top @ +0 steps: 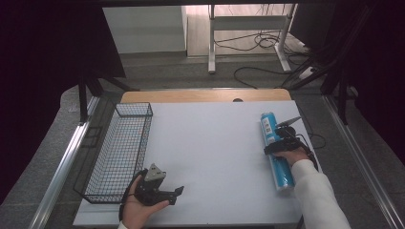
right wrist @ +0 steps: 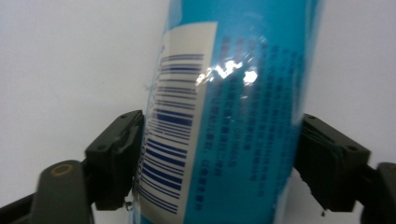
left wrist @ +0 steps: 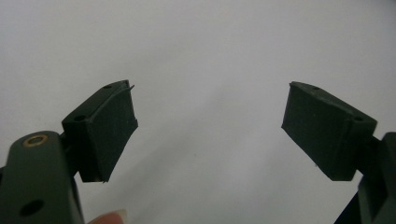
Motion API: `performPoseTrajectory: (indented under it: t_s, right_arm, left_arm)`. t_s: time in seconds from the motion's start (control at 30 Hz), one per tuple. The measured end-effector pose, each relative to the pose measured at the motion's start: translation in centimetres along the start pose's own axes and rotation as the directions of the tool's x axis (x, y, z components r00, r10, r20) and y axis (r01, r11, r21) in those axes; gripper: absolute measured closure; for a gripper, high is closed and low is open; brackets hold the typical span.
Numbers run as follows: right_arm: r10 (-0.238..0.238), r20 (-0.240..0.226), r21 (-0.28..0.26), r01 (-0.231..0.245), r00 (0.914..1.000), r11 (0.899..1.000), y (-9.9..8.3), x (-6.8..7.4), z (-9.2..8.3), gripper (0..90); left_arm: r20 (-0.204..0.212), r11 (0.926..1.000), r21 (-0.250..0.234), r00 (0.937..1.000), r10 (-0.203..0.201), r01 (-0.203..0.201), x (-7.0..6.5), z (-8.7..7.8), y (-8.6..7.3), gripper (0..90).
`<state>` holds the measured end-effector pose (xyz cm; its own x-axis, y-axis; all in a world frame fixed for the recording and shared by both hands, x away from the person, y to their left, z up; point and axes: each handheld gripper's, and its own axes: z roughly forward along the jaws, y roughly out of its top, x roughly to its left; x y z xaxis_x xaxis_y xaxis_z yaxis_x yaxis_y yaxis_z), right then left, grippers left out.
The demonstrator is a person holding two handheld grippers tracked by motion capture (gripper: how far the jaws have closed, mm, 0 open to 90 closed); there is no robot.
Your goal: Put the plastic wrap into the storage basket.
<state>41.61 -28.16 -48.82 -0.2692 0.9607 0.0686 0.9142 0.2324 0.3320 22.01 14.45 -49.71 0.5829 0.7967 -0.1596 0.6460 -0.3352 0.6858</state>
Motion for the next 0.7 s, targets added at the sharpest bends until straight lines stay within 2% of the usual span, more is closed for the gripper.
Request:
performPoseTrajectory:
  t_s: [0.17,0.2,0.4,0.43,0.47,0.53,0.63,0.7]
  right_arm:
    - [0.017,-0.003,0.023,-0.017,0.9998,1.0,0.3,0.0,0.1,27.7]
    - [0.036,-0.011,0.026,-0.036,0.9993,0.999,0.3,-0.1,0.0,28.1]
    - [0.08,-0.04,0.027,-0.079,0.9959,0.996,0.3,-0.6,-0.1,29.1]
    - [0.108,-0.06,0.031,-0.106,0.9924,0.994,0.4,-0.8,-0.1,29.5]
    - [0.108,-0.06,0.031,-0.106,0.9924,0.994,0.4,-0.8,-0.1,29.5]
    - [0.146,-0.09,0.025,-0.144,0.9852,0.989,0.4,-1.2,-0.3,31.0]
    - [0.122,-0.091,0.023,-0.12,0.9884,0.993,0.3,-1.2,-0.4,31.5]
    - [0.121,-0.1,0.025,-0.119,0.9876,0.993,0.1,-1.2,-0.5,31.6]
  left_arm:
    - [-0.001,1.0,0.002,1.0,0.0,0.0,0.0,0.1,0.0,16.9]
    - [-0.002,1.0,0.003,1.0,0.0,0.0,0.1,0.1,0.0,16.9]
    - [-0.004,1.0,0.003,1.0,-0.002,0.002,0.2,0.0,-0.1,16.9]
    - [-0.005,1.0,0.004,1.0,-0.003,0.003,0.2,0.1,-0.1,16.8]
    - [-0.005,1.0,0.004,1.0,-0.003,0.003,0.2,0.1,-0.1,16.8]
    - [-0.006,1.0,0.003,1.0,-0.005,0.005,0.3,0.0,-0.1,16.9]
    - [-0.008,1.0,0.003,1.0,-0.006,0.006,0.3,0.0,-0.1,16.9]
    - [-0.007,1.0,0.004,1.0,-0.005,0.005,0.3,0.1,-0.1,16.8]
